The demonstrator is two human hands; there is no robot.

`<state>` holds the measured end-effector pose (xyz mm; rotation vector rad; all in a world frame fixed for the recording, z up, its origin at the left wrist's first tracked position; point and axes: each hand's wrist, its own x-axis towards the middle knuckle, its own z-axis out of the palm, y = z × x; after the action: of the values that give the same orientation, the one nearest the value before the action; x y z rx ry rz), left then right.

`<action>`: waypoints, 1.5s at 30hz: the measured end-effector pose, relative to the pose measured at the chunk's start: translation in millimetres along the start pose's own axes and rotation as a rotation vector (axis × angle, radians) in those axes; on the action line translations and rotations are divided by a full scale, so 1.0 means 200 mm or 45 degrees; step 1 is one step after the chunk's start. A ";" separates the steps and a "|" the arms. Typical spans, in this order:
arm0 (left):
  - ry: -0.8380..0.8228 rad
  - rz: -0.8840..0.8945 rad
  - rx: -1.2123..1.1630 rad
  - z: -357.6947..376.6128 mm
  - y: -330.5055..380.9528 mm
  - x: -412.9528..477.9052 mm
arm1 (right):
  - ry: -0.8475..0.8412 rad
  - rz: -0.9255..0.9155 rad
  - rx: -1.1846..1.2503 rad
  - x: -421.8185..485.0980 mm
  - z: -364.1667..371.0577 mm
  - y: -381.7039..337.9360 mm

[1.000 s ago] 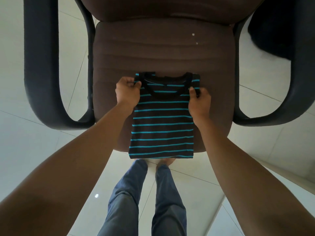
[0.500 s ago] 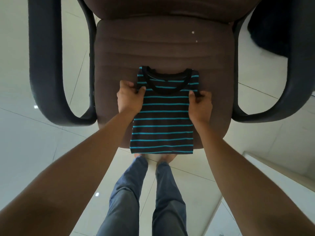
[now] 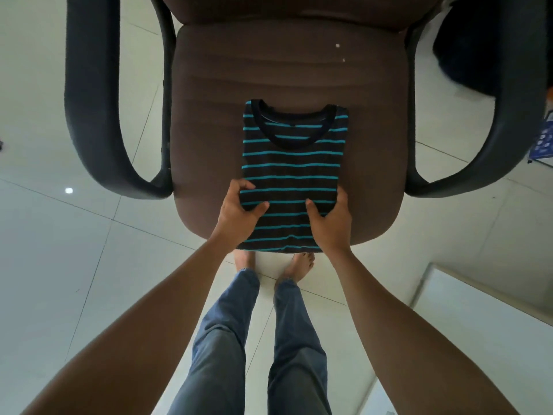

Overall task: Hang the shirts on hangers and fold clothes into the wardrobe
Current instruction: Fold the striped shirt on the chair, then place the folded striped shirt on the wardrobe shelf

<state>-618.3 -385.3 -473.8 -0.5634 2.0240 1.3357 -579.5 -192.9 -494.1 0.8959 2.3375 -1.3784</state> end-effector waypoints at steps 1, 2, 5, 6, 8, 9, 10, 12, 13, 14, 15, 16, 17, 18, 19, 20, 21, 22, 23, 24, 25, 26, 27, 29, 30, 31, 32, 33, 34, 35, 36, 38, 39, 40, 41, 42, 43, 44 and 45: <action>-0.043 -0.002 -0.006 0.00 0.02 0.00 | 0.013 0.011 0.001 0.00 0.01 -0.01; -0.083 -0.013 -0.013 0.00 0.03 0.01 | 0.012 0.037 0.029 0.00 0.01 -0.02; -0.121 -0.049 -0.058 -0.01 0.05 0.00 | -0.103 0.177 0.282 0.00 -0.02 -0.01; -0.113 -0.057 -0.073 -0.02 0.05 -0.02 | -0.170 0.205 0.331 -0.01 -0.05 -0.01; -0.108 -0.080 -0.107 -0.04 0.06 -0.09 | -0.322 0.213 0.327 -0.03 -0.14 0.00; -0.114 -0.088 -0.131 -0.06 0.06 -0.14 | -0.392 0.203 0.323 -0.05 -0.18 -0.02; -0.120 -0.091 -0.155 -0.07 0.07 -0.19 | -0.448 0.190 0.330 -0.08 -0.23 -0.04; -0.127 -0.084 -0.185 -0.10 0.12 -0.30 | -0.516 0.179 0.364 -0.14 -0.33 -0.10; -0.126 -0.075 -0.199 -0.11 0.16 -0.36 | -0.527 0.181 0.381 -0.18 -0.38 -0.15; -0.121 -0.061 -0.218 -0.12 0.20 -0.42 | -0.527 0.178 0.395 -0.22 -0.42 -0.19; -0.118 -0.044 -0.231 -0.13 0.25 -0.49 | -0.521 0.167 0.406 -0.27 -0.47 -0.23; -0.119 -0.020 -0.237 -0.14 0.31 -0.55 | -0.511 0.154 0.417 -0.31 -0.52 -0.28; -0.121 0.013 -0.234 -0.16 0.36 -0.61 | -0.501 0.146 0.430 -0.36 -0.57 -0.33; -0.127 0.055 -0.231 -0.17 0.41 -0.67 | -0.492 0.141 0.442 -0.41 -0.62 -0.38; -0.139 0.096 -0.229 -0.19 0.46 -0.73 | -0.481 0.137 0.452 -0.45 -0.67 -0.43; -0.153 0.132 -0.227 -0.20 0.51 -0.79 | -0.471 0.127 0.463 -0.50 -0.71 -0.46; -0.173 0.169 -0.214 -0.22 0.56 -0.84 | -0.461 0.106 0.479 -0.54 -0.76 -0.50; -0.195 0.209 -0.188 -0.24 0.61 -0.90 | -0.446 0.074 0.498 -0.59 -0.80 -0.53; -0.215 0.258 -0.142 -0.27 0.65 -0.95 | -0.418 0.037 0.511 -0.64 -0.83 -0.56; -0.231 0.315 -0.089 -0.29 0.69 -1.00 | -0.380 0.001 0.518 -0.69 -0.87 -0.59; -0.247 0.371 -0.043 -0.31 0.72 -1.04 | -0.341 -0.027 0.520 -0.75 -0.90 -0.62; -0.267 0.425 -0.014 -0.33 0.75 -1.08 | -0.306 -0.041 0.521 -0.82 -0.93 -0.65; -0.291 0.467 0.006 -0.35 0.78 -1.12 | -0.273 -0.045 0.527 -0.89 -0.95 -0.67; -0.369 0.526 0.008 -0.39 0.80 -1.21 | -0.204 -0.059 0.543 -1.04 -0.98 -0.69; -0.420 0.546 -0.010 -0.41 0.80 -1.26 | -0.163 -0.074 0.549 -1.13 -0.98 -0.70; -0.473 0.560 -0.017 -0.43 0.80 -1.31 | -0.114 -0.089 0.559 -1.22 -0.98 -0.68; -0.530 0.567 -0.009 -0.44 0.78 -1.35 | -0.064 -0.103 0.569 -1.32 -0.97 -0.67; -0.591 0.568 0.008 -0.46 0.76 -1.39 | -0.018 -0.110 0.566 -1.42 -0.96 -0.64; -0.647 0.560 0.026 -0.46 0.72 -1.43 | 0.025 -0.105 0.558 -1.52 -0.94 -0.61; -0.694 0.553 0.054 -0.46 0.68 -1.49 | 0.070 -0.095 0.558 -1.63 -0.93 -0.56; -0.731 0.553 0.078 -0.45 0.65 -1.55 | 0.122 -0.085 0.574 -1.74 -0.91 -0.51; -0.805 0.553 0.112 -0.40 0.58 -1.69 | 0.236 -0.046 0.625 -1.96 -0.90 -0.39; -0.847 0.559 0.132 -0.35 0.55 -1.77 | 0.296 -0.021 0.648 -2.08 -0.90 -0.33; -0.894 0.578 0.159 -0.30 0.51 -1.84 | 0.353 0.004 0.672 -2.20 -0.91 -0.26; -0.947 0.603 0.201 -0.24 0.48 -1.90 | 0.407 0.026 0.706 -2.32 -0.92 -0.19; -1.011 0.628 0.249 -0.17 0.46 -1.96 | 0.466 0.040 0.750 -2.45 -0.94 -0.12; -1.079 0.651 0.317 -0.10 0.44 -2.04 | 0.530 0.053 0.800 -2.59 -0.96 -0.05; -1.144 0.679 0.397 -0.03 0.41 -2.13 | 0.599 0.065 0.849 -2.72 -0.97 0.03; -1.208 0.706 0.478 0.04 0.38 -2.22 | 0.670 0.075 0.898 -2.86 -0.98 0.10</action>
<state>-353.6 -345.5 -111.3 0.7369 1.5518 1.1244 -114.8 -226.9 -107.4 1.6750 2.1095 -2.2100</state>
